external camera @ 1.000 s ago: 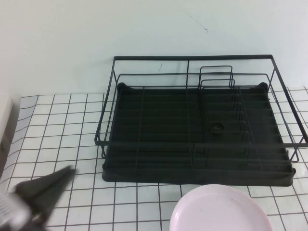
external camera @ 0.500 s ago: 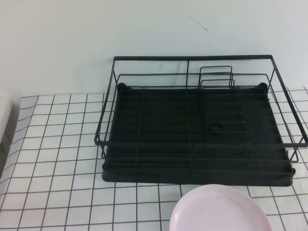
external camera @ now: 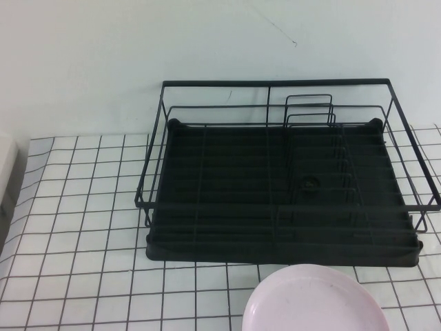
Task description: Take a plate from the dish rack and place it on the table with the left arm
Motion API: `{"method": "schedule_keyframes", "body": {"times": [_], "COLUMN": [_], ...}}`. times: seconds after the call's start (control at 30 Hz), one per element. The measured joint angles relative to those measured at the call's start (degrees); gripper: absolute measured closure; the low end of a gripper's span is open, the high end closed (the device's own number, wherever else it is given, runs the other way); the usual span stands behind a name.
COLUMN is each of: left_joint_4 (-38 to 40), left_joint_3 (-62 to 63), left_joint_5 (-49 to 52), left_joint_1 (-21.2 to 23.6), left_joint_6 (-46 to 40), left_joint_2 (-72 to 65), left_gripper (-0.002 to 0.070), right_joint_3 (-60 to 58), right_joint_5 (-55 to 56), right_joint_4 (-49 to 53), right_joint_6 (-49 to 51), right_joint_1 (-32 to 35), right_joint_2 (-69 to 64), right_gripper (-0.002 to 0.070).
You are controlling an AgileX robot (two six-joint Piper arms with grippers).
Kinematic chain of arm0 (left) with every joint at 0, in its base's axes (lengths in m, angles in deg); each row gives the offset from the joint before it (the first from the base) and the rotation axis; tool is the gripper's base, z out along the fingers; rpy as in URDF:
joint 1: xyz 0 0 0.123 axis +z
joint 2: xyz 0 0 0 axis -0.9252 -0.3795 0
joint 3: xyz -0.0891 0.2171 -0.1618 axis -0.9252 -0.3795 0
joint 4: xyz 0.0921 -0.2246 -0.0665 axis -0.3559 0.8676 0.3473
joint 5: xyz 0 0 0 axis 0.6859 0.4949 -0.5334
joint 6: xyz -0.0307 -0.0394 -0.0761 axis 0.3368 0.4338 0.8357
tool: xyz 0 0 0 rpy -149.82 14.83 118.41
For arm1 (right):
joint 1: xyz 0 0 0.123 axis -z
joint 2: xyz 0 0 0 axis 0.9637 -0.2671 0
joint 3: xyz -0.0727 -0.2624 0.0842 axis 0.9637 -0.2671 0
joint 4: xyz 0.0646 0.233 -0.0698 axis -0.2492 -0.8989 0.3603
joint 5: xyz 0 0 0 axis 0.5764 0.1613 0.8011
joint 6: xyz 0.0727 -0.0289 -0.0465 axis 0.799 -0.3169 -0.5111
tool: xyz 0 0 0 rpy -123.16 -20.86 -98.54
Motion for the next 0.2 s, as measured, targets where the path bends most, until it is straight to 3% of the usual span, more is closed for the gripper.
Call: {"method": "schedule_keyframes", "body": {"times": [0.2], "left_joint_4": [0.0], "left_joint_3": [0.0], "left_joint_5": [0.0], "left_joint_1": [-1.28], "left_joint_6": [0.0], "left_joint_2": [0.0], "left_gripper": [0.0677], "right_joint_3": [0.0], "right_joint_5": [0.0], "right_joint_4": [0.0], "right_joint_6": [0.0], "right_joint_1": [0.0], "right_joint_2": [0.0], "right_gripper": [0.0678]}}
